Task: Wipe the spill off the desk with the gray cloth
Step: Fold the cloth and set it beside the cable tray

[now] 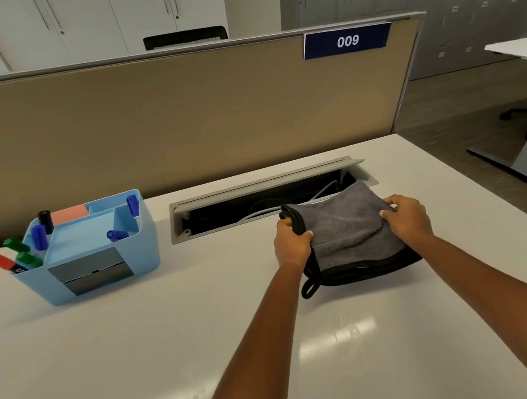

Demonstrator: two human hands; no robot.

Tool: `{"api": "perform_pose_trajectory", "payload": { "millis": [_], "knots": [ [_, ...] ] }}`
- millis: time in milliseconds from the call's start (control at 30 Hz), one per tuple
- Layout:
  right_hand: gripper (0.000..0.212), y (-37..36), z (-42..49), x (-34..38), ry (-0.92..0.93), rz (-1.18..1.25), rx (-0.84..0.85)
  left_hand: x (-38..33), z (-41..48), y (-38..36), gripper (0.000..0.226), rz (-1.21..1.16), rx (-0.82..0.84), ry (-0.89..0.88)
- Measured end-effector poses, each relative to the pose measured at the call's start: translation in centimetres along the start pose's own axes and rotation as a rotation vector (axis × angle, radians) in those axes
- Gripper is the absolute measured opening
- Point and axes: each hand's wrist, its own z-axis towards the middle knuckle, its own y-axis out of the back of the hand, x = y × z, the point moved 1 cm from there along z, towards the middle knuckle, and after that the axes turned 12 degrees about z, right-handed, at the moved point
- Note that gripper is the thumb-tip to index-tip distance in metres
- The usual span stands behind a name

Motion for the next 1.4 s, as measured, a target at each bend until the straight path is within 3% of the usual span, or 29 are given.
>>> {"api": "perform_pose_trajectory", "payload": {
  "millis": [233, 400, 567, 700, 833, 933, 1133, 1400],
  "knots": [
    [0.028, 0.6, 3.6, -1.1, 0.012, -0.014, -0.07, -1.6, 2.5, -3.2, 0.044, -0.072, 0.009, -0.015],
    [0.032, 1.2, 5.2, -2.1, 0.0, -0.08, -0.101, -1.6, 2.8, -4.1, 0.056, -0.026, 0.086, -0.086],
    [0.047, 0.6, 4.0, -5.1, -0.041, -0.262, 0.13, -0.8, 2.2, -5.4, 0.055, 0.305, 0.201, -0.175],
    [0.042, -0.5, 2.3, -6.0, 0.015, -0.402, 0.075, 0.1, 1.2, -6.3, 0.041, 0.798, 0.127, -0.347],
    [0.043, -1.4, 1.0, -6.4, 0.069, -0.502, 0.06, 1.6, 0.9, -6.2, 0.05, 1.134, 0.098, -0.522],
    [0.044, -1.7, -0.1, -6.1, 0.073, -0.507, 0.067, 3.4, 0.3, -5.7, 0.056, 1.143, 0.125, -0.52],
    [0.04, -4.0, -5.8, -4.0, 0.283, -0.287, 0.036, 7.2, -1.3, -1.8, 0.057, 1.046, 0.043, -0.397],
    [0.04, -9.7, -16.2, 0.2, 0.483, -0.002, 0.286, 12.2, -4.1, 7.0, 0.05, 0.716, -0.246, -0.222]
  ]
}}
